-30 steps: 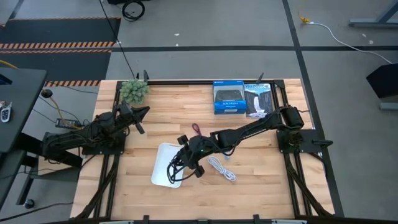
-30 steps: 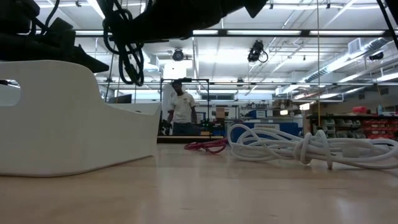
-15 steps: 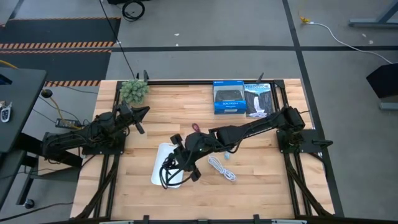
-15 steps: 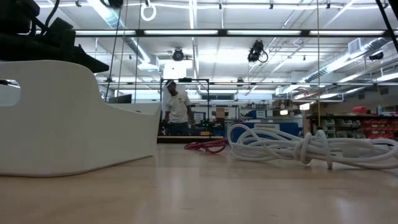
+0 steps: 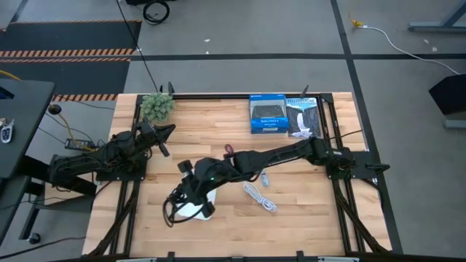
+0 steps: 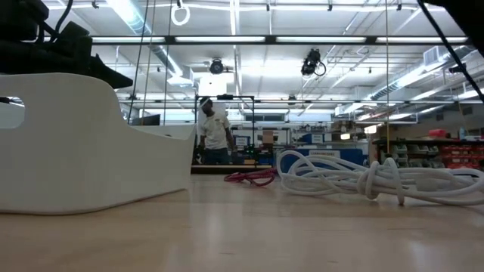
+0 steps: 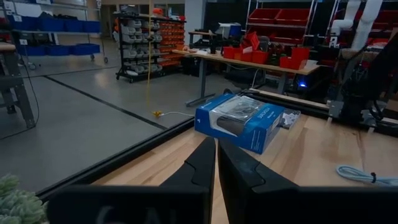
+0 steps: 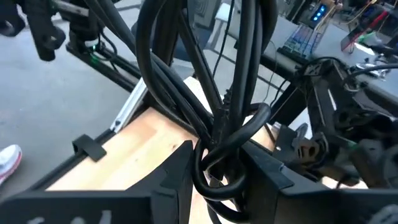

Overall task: Pick and place USB-C Cables
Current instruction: Put the black HDMI cable into the white bin

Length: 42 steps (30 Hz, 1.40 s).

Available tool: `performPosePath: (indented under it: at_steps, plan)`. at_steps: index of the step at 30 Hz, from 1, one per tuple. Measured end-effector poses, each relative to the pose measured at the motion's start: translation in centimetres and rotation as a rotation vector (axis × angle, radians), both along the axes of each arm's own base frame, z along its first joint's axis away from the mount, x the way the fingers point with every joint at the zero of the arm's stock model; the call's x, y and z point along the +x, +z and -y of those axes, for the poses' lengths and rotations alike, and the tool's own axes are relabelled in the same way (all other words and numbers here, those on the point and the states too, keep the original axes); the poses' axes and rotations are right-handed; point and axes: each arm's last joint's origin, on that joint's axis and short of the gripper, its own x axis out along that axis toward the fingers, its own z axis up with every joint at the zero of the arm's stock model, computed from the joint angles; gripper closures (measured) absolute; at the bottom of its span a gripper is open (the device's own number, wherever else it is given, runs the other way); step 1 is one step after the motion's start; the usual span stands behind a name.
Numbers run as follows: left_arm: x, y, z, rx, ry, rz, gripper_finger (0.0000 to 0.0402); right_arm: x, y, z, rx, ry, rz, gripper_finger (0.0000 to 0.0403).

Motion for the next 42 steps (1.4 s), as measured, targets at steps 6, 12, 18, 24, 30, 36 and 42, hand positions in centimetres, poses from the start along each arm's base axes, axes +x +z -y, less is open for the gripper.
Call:
performPosePath:
  at_steps: [6,12,18,24,30,36,42]
  plan:
    - [0.0,0.0,0.0,0.001,0.0,0.005,0.0377,0.1,-2.1,0.7,-0.02,-0.033,-0.111,0.029]
    - [0.0,0.0,0.0,0.001,0.0,0.003,0.0377,-0.6,-3.3,1.6,-0.118,-0.02,-0.246,0.029]
    - [0.0,0.0,0.0,0.001,0.0,0.004,0.0377,-1.0,-4.1,3.2,-0.207,-0.03,-0.331,0.029]
    - [0.0,0.0,0.0,0.001,0.0,0.004,0.0377,-1.1,-6.9,4.4,-0.32,0.029,-0.433,0.0288]
    - [0.0,0.0,0.0,0.001,0.0,0.003,0.0377,-1.3,-10.0,4.0,-0.451,0.107,-0.445,0.0287]
    - [0.0,0.1,0.0,0.001,0.0,0.005,0.0377,-1.5,-12.2,3.2,-0.506,0.105,-0.444,0.0287]
    - [0.0,0.0,0.0,0.001,0.0,0.005,0.0377,-1.3,-14.2,2.7,-0.539,0.05,-0.393,0.0286]
